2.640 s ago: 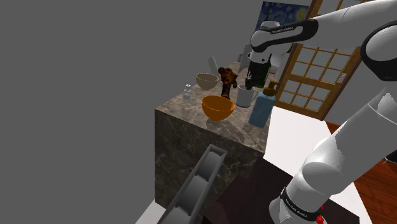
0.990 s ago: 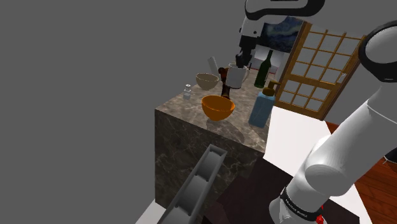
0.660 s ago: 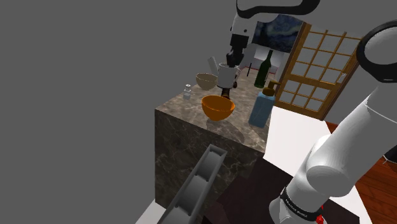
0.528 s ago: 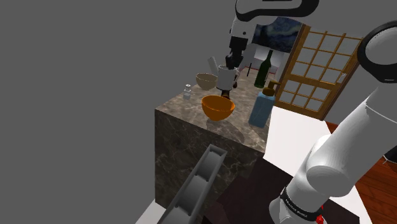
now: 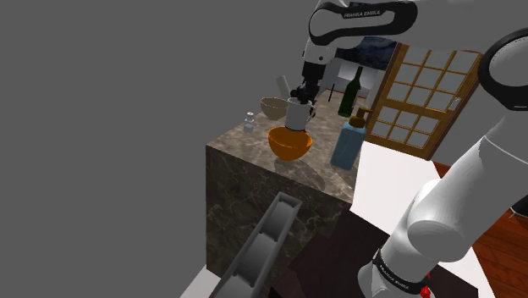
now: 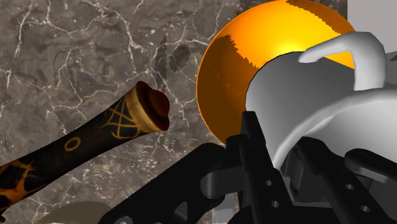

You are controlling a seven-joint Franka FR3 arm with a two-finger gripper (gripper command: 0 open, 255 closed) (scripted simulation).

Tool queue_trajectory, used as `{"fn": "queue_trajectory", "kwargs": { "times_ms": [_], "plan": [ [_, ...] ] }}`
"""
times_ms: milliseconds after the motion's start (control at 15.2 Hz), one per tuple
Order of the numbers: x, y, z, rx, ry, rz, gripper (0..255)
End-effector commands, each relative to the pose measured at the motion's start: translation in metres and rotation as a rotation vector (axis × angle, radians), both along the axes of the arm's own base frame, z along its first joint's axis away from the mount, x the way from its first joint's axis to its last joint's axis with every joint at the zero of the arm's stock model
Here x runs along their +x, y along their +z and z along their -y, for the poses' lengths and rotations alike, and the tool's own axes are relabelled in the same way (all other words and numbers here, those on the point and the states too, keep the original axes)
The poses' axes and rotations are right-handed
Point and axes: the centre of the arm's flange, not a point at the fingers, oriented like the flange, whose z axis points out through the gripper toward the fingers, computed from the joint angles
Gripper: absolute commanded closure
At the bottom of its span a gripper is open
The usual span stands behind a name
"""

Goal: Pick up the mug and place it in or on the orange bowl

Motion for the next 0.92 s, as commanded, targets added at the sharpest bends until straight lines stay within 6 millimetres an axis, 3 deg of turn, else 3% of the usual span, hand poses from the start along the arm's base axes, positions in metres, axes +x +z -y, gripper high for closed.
{"fn": "queue_trajectory", "kwargs": {
  "times_ms": [0, 330, 858],
  "plan": [
    [-0.001, -0.010, 0.000, 0.000, 0.000, 0.001, 255],
    [-0.001, -0.037, 0.000, 0.000, 0.000, 0.001, 255],
    [-0.001, -0.037, 0.000, 0.000, 0.000, 0.001, 255]
  ]
}}
